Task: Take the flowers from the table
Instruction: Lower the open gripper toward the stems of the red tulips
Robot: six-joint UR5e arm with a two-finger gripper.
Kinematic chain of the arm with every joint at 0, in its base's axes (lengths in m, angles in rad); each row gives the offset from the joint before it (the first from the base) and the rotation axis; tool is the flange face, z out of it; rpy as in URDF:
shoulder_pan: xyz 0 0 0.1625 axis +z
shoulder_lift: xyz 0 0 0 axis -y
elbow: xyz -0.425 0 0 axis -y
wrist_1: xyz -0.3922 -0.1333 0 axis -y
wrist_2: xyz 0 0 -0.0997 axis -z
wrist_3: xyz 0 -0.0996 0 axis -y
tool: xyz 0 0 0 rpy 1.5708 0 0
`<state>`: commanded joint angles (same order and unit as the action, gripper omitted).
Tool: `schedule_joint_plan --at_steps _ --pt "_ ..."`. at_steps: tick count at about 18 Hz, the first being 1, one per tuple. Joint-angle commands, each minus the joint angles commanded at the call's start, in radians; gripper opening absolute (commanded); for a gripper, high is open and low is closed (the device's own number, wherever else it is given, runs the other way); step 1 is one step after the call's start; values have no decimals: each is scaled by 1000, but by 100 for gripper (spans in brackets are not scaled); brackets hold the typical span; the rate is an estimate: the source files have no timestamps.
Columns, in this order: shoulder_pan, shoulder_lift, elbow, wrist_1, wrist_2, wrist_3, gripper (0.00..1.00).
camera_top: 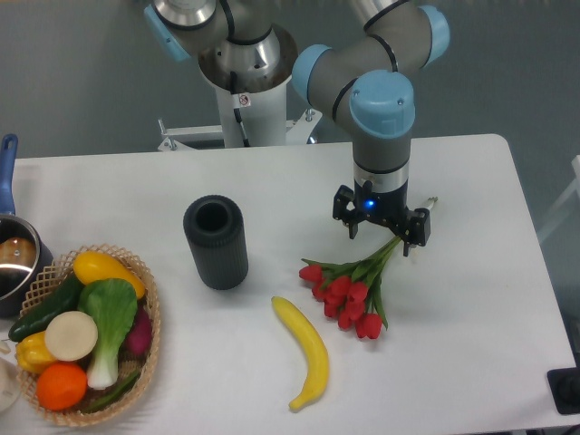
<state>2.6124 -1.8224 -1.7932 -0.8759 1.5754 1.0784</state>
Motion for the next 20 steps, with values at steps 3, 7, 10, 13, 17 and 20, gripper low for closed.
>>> schedule_joint_plan --at_steps 3,7,10,13,17,20 --pt "-2 -3 -3 2 26 0 100" --pt "-2 -11 -11 5 23 -2 100" --pt "0 -35 -46 60 23 0 100" --pt "-2 -55 -60 83 23 47 100" --pt "-3 -109 -63 83 22 127 100" --pt "-6 -135 -58 84 23 129 100"
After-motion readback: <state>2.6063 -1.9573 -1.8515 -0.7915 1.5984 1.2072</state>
